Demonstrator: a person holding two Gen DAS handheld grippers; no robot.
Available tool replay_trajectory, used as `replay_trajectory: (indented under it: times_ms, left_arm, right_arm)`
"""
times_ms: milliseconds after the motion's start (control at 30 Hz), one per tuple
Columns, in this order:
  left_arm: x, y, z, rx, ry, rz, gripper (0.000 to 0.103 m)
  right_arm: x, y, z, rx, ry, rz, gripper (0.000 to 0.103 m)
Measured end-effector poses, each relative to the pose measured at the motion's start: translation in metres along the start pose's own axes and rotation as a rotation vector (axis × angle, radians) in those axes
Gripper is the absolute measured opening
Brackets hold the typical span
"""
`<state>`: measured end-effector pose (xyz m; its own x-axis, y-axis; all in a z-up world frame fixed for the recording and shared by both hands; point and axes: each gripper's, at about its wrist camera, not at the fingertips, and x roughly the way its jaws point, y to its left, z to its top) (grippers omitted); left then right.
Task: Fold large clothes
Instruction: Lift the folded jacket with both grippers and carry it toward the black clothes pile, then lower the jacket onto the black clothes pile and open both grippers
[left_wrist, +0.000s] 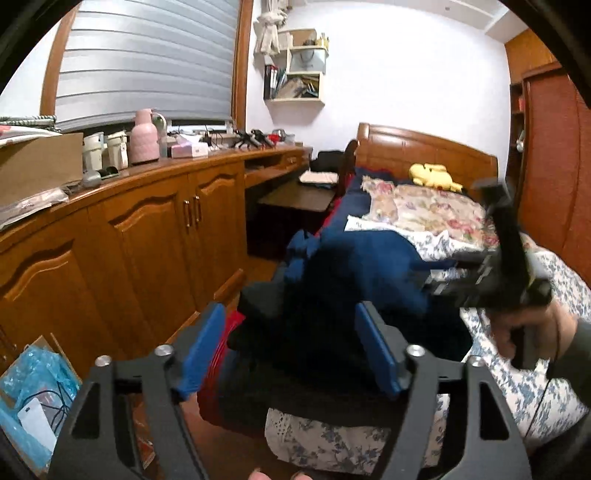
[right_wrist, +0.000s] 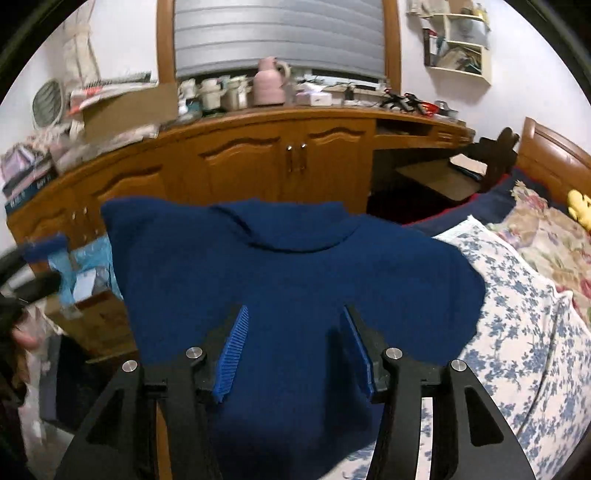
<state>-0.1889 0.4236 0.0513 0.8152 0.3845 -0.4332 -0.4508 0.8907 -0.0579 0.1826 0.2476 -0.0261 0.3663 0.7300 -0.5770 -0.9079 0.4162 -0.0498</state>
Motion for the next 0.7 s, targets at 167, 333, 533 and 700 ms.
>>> replay_trajectory:
  times_ms: [167, 333, 533, 700]
  left_arm:
    - [-0.003, -0.005, 0.004, 0.001, -0.008, 0.008, 0.078]
    - [-0.005, -0.018, 0.003, 0.014, -0.021, 0.001, 0.078]
    - [-0.009, -0.048, 0.007, 0.026, -0.032, -0.032, 0.078]
    - [-0.011, -0.082, 0.013, 0.044, -0.038, -0.074, 0.078]
  right_arm:
    - [0.022, -0.005, -0.016, -0.016, 0.058, 0.011, 0.054]
    - [-0.004, -0.017, -0.019, 0.002, -0.001, -0.038, 0.054]
    - [-0.05, -0.029, -0.038, 0.019, -0.039, -0.043, 0.054]
    - [-0.09, -0.039, -0.058, 0.042, -0.06, -0.065, 0.054]
